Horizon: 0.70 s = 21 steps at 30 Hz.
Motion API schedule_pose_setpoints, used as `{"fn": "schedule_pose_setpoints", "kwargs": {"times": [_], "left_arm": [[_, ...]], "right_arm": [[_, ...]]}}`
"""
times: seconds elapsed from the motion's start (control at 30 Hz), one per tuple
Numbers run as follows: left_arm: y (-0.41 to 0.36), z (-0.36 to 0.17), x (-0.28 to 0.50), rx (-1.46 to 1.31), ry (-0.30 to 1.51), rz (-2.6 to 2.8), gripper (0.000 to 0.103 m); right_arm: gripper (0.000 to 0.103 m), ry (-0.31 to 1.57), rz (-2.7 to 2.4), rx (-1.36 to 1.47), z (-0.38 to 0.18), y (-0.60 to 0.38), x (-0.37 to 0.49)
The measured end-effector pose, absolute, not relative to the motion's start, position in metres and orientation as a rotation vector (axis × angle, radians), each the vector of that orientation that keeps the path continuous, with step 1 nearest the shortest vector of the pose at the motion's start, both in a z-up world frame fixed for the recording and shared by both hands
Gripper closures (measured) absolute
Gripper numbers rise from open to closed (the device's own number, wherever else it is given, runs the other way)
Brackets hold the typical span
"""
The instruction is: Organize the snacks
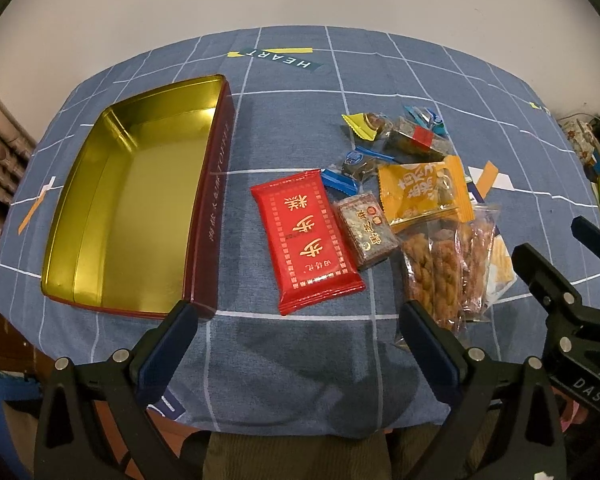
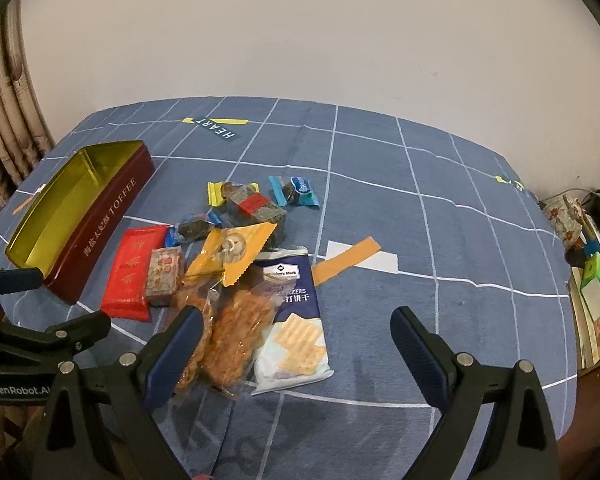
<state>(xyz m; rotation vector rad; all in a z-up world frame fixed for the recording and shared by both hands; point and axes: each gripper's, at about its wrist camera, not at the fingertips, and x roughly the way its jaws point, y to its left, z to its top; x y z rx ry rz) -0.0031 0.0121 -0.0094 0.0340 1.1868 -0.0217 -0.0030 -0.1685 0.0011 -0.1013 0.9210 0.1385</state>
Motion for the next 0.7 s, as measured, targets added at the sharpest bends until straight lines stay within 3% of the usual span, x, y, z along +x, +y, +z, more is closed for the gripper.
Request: {"fn": "schedule_pose_setpoints", "kwargs": {"times": [0.7], "left_arm": [[0.0099,-0.0125,-0.0025,0.042,1.195,-0.025,0.004]], "right_arm": [[0.006,0.942,0.139,-0.068,-0.0024,-0.1696,-0.0012]]}}
